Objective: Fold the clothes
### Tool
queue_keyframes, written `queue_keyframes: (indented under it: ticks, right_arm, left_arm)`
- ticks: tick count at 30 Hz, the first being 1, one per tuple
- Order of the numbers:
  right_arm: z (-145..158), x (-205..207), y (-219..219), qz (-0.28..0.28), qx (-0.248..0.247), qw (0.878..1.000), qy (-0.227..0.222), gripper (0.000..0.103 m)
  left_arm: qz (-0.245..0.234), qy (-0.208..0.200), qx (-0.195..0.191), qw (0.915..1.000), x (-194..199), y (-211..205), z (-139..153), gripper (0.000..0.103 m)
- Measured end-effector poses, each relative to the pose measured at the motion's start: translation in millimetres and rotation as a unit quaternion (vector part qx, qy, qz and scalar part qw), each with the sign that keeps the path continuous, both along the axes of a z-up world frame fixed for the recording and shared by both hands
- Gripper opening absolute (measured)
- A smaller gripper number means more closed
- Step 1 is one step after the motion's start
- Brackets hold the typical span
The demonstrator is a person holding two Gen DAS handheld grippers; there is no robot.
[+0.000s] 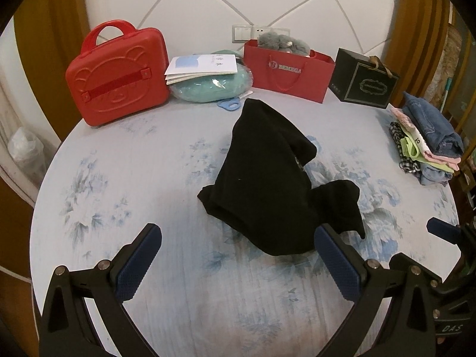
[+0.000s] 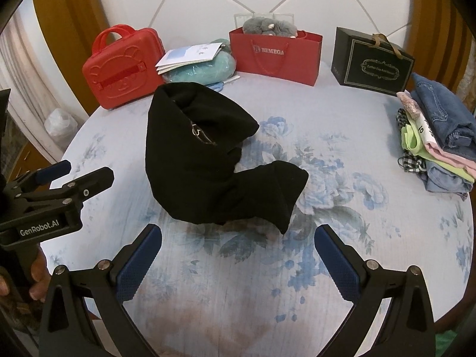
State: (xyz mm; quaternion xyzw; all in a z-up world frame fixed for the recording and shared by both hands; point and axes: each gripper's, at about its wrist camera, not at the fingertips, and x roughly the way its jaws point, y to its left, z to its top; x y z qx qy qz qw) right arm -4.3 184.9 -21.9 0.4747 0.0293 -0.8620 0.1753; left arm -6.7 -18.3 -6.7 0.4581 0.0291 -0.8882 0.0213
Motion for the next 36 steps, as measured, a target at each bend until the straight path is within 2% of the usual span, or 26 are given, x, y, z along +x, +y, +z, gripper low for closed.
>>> queue_keyframes:
  ticks: [7,36]
  right_arm:
    - [-1,-3,-1,-0.001,0.008,1.000,0.000,0.103]
    - [-12,-17,-6,-0.004,0.018,1.000,-0.014,0.103]
  left_arm:
    - [0.003,-0.006,0.012,0.9999,-2,-4,-3,0.103]
    - [0.005,-0.026,0.010,0.9996,-17,-9,-15,0.103]
